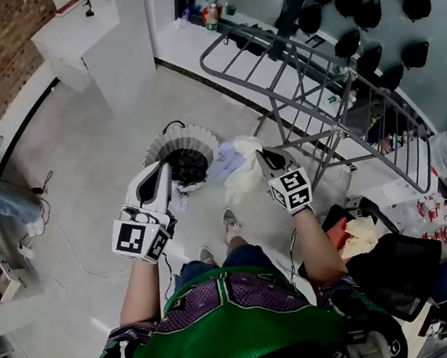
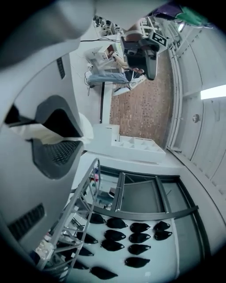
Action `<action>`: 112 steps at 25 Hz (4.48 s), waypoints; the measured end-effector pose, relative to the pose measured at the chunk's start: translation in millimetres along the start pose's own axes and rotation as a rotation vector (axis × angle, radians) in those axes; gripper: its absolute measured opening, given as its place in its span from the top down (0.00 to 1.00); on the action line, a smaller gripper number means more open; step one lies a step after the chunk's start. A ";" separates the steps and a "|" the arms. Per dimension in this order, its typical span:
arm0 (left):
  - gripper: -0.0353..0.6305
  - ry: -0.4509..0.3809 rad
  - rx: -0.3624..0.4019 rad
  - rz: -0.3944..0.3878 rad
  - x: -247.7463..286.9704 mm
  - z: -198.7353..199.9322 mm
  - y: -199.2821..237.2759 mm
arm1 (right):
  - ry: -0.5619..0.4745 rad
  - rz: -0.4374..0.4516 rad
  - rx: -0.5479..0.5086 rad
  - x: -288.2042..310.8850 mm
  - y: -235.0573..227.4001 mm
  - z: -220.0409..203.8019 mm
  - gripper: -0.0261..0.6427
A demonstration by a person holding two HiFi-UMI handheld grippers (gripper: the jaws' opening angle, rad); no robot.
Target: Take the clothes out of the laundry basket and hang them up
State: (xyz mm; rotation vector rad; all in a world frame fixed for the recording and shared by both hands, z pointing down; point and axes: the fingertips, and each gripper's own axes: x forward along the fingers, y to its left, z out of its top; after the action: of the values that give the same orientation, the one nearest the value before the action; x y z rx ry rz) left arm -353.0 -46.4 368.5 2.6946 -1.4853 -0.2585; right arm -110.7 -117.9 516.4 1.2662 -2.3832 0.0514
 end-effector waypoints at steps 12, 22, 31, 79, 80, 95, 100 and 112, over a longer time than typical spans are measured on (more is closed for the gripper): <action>0.92 -0.043 0.027 -0.156 44.6 32.7 -82.4 | -0.134 -0.106 0.040 -120.4 -28.8 51.6 0.93; 0.92 -0.031 0.016 -0.318 104.9 26.3 -210.2 | -0.273 -0.204 0.090 -246.5 -86.0 69.0 0.93; 0.92 -0.031 0.032 -0.383 154.6 20.4 -323.4 | -0.357 -0.265 0.156 -345.4 -160.2 55.4 0.93; 0.92 0.012 -0.004 -0.573 472.7 -34.2 -402.5 | -0.327 -0.594 0.344 -343.1 -527.6 -23.2 0.93; 0.92 0.016 -0.003 -0.567 478.1 -36.1 -405.9 | -0.323 -0.585 0.349 -339.0 -536.9 -28.3 0.93; 0.92 0.076 0.008 -0.451 526.9 -76.9 -426.6 | -0.235 -0.476 0.415 -279.6 -617.7 -105.2 0.92; 0.92 0.092 0.015 -0.421 536.9 -90.1 -428.5 | -0.191 -0.437 0.419 -256.1 -629.3 -129.4 0.92; 0.92 0.113 0.007 -0.362 550.0 -107.0 -423.7 | -0.147 -0.448 0.387 -243.6 -653.9 -141.9 0.76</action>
State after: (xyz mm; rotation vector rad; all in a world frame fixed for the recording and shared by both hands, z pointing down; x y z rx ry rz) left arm 306.9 -286.8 353.8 2.9125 -0.9656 -0.1115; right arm 579.6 -274.3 438.0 2.0218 -2.2142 0.3032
